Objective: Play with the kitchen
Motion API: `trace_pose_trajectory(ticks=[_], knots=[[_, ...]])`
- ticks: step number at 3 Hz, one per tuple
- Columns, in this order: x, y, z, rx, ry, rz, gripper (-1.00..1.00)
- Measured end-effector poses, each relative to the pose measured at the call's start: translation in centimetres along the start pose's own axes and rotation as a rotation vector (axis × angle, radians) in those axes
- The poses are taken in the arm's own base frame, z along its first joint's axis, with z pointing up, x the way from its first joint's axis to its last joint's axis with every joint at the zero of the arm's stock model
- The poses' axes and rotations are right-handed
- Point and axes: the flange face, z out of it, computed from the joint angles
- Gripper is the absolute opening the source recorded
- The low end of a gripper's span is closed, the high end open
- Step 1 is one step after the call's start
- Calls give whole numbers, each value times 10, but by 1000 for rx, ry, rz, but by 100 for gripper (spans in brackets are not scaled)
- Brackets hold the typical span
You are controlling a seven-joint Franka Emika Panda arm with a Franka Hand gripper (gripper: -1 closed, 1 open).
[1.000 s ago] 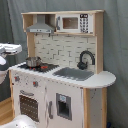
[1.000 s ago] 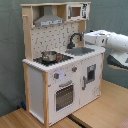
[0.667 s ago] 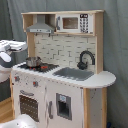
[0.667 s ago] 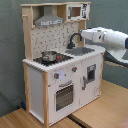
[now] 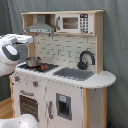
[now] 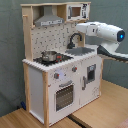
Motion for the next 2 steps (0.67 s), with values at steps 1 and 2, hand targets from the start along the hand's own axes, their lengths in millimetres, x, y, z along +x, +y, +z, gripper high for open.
trace_pose_trajectory(ticks=[1, 2], knots=[[-9, 5, 23, 10, -7, -12, 100], [-21, 4, 51, 34, -9, -22, 100]])
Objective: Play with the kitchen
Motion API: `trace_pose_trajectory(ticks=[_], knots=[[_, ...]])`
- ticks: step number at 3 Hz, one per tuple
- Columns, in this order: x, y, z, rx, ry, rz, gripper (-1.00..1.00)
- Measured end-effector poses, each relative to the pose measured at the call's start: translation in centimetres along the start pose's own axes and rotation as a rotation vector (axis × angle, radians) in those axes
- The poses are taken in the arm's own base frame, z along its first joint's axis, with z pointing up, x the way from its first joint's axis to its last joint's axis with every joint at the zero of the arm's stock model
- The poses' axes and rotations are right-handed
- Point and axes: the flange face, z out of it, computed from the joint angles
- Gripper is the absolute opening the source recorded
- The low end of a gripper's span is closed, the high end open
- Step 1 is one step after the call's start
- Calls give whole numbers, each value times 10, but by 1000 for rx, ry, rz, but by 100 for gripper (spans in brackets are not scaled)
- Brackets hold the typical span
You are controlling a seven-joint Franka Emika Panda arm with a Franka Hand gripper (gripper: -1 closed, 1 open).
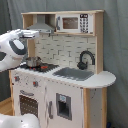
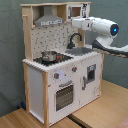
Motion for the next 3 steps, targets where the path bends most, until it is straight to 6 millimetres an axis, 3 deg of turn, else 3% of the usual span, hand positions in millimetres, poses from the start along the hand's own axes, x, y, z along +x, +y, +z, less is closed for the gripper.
trace_pose_trajectory(ticks=[2, 3], knots=[[-36, -37, 59, 52, 10, 32, 100], [-39, -31, 78, 44, 25, 54, 100]])
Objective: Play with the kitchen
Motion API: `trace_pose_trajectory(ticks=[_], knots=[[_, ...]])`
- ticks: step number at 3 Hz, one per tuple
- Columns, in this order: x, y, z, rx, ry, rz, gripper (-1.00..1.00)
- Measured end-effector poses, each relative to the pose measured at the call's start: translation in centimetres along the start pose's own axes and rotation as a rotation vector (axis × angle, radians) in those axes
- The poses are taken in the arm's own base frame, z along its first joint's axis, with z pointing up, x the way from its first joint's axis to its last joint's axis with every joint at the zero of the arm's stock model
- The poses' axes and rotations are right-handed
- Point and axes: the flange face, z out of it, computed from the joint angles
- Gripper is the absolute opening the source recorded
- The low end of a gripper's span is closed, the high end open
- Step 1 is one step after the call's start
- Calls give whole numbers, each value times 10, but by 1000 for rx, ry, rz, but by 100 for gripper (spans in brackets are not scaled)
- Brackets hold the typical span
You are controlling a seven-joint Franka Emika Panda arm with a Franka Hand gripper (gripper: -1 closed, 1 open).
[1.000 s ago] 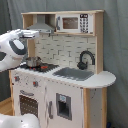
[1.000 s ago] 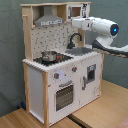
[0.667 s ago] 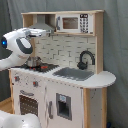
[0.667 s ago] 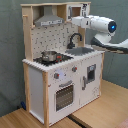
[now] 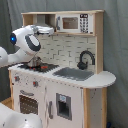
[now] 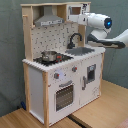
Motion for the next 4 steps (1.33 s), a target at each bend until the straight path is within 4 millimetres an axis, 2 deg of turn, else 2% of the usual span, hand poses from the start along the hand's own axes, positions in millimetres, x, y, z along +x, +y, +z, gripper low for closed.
trace_pose_trajectory(ticks=[1, 3, 4], knots=[[-5, 0, 21, 6, 13, 12, 100], [-6, -25, 66, 63, 29, -61, 100], [3, -15, 79, 55, 31, -79, 100]])
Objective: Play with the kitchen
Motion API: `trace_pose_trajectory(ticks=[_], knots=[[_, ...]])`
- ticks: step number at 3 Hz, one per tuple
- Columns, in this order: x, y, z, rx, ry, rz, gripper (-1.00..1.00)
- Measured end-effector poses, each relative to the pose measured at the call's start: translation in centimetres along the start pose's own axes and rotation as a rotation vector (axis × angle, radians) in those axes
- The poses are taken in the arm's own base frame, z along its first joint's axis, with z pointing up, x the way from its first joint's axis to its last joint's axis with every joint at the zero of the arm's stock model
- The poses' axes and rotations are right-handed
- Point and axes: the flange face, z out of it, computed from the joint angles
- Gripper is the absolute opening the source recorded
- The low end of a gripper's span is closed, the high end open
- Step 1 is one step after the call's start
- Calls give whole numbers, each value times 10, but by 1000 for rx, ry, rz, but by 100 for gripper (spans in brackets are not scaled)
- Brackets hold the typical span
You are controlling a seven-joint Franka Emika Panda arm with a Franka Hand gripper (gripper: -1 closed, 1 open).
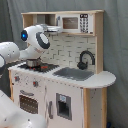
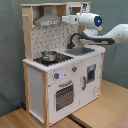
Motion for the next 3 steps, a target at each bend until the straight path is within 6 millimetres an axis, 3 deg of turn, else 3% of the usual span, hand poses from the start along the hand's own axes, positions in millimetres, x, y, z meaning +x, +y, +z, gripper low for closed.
trace_pose_trajectory(ticks=[1, 2, 3], knots=[[3, 9, 14, -4, -5, -13, 100], [-4, 10, -4, -6, -4, 3, 100], [-24, -9, -10, 29, -27, 22, 100]])
